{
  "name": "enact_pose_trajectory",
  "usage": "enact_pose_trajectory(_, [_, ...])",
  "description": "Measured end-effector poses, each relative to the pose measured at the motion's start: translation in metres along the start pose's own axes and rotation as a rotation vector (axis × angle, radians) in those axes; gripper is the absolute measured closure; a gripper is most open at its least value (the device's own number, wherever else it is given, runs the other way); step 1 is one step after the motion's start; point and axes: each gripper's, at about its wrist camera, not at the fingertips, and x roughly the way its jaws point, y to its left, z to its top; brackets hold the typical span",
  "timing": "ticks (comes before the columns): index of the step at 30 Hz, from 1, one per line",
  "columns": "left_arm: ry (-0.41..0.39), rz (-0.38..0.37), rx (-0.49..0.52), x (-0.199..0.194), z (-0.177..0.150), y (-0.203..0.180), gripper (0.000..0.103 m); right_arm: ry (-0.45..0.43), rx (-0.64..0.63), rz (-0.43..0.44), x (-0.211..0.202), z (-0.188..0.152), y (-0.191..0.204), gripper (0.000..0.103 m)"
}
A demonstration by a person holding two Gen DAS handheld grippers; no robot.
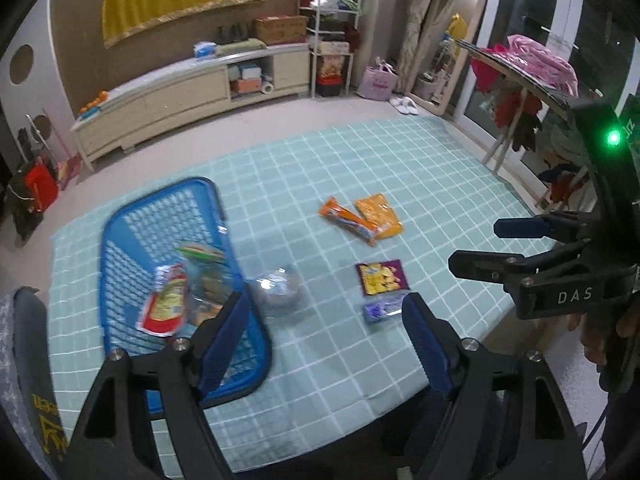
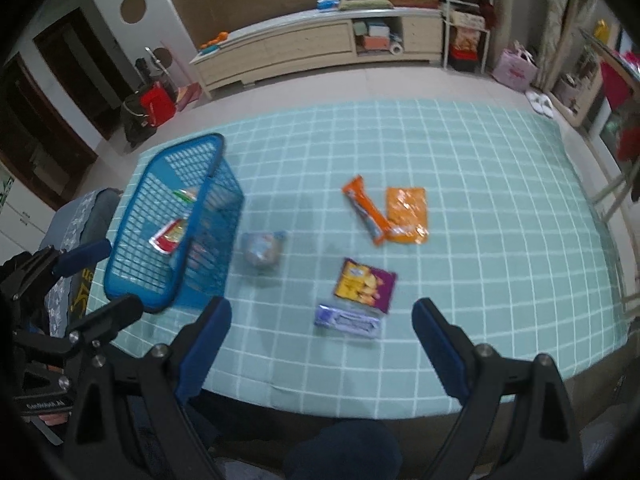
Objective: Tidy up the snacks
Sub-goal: 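Move the left tool down onto the purple Doublemint gum pack, then close the left tool on the gum pack and lift it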
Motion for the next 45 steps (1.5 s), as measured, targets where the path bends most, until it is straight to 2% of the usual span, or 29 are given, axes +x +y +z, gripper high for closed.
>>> enact_pose_trajectory(5, [0.04,-0.023,0.007,0.028,-0.007,-0.014,0.026,0.029,0.058,0.004,0.012,-0.015,-0.033,0.009])
enact_pose_trajectory(17, [0.115,-0.098,0.153,0.096,-0.025,-0.044,0.026,0.054,-0.004,-0.045,0.051,-0.05,-0.068,0.009])
enact_pose_trajectory(26, [0.2,-0.163,0.258,0.146,-0.026,-0.069,0.026,0.072,0.006,-0.046,0.081,-0.066,-0.099,0.009])
enact_pose_trajectory(34, [0.252,-0.148,0.432,0.186,-0.024,-0.091,0.026,0.087,0.034,-0.032,0.097,-0.072,-0.123,0.009])
enact_pose_trajectory(40, [0.304,-0.162,0.51,0.21,-0.027,-0.099,0.026,0.107,0.057,-0.022,0.105,-0.076,-0.136,0.009])
enact_pose_trajectory(42, [0.316,-0.178,0.506,0.216,-0.028,-0.099,0.03,0.101,0.065,-0.018,0.104,-0.077,-0.14,0.009])
enact_pose_trajectory(45, [0.336,-0.208,0.483,0.221,-0.027,-0.098,0.043,0.098,0.075,-0.016,0.103,-0.078,-0.145,0.009])
